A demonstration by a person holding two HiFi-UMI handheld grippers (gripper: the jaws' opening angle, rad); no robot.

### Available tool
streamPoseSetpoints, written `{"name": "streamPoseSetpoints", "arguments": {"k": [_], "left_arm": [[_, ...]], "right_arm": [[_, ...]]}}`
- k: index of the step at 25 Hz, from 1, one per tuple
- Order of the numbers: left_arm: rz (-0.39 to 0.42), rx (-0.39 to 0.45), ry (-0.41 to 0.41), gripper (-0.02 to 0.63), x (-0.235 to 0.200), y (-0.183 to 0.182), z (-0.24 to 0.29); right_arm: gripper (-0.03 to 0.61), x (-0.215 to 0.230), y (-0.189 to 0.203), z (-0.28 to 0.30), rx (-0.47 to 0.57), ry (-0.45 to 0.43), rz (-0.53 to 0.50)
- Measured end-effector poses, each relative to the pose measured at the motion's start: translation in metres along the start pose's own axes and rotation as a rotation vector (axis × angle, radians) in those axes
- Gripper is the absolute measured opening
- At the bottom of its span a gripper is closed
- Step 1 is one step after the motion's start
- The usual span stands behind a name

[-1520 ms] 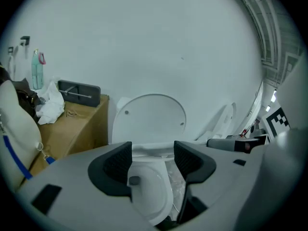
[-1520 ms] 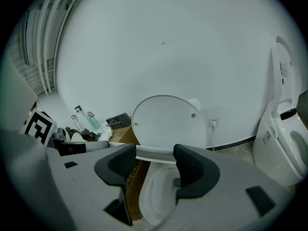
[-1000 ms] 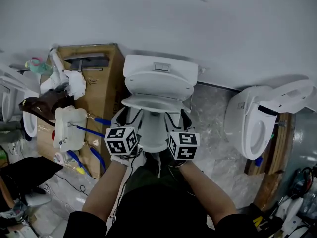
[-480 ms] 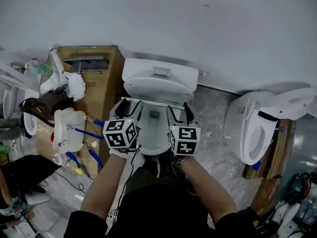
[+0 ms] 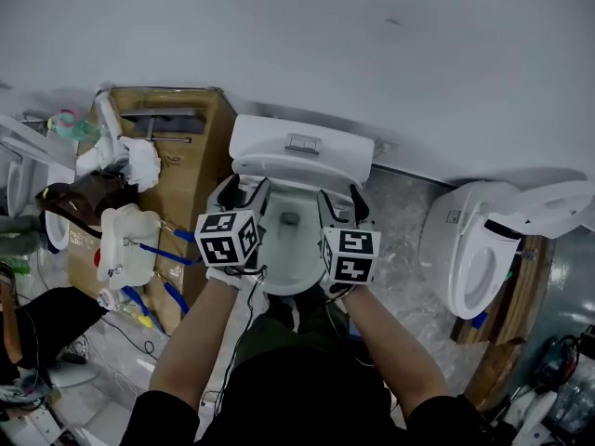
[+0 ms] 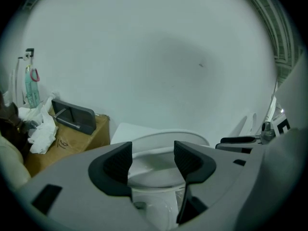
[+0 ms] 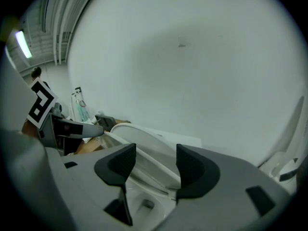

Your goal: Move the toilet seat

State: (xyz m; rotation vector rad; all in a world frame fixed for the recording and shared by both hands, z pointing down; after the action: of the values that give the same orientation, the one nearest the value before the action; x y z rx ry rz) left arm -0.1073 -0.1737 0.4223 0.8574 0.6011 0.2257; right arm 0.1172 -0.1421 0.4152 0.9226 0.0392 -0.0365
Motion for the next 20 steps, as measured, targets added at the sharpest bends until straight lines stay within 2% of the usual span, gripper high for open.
{"name": "streamPoseSetpoints", "arguments": {"k": [20], "left_arm": [[-0.014, 0.003, -0.017, 0.278, -0.009, -0.024, 0.032]], "right_arm": [[0.276, 0.01, -0.023, 0.035, -0.009, -0.015, -0.017]]}}
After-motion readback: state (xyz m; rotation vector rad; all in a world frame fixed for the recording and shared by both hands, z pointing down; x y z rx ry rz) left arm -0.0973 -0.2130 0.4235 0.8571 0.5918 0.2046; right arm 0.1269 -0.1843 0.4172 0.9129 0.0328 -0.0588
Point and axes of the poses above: the fingertips, and each gripper's own axes: z forward along the fingers, x to its right, y out of its underside, the point moved 9 cm from there along -z, backward along the fingers, and after that the axes turned 14 degrees about y, right-handed, at the moved point
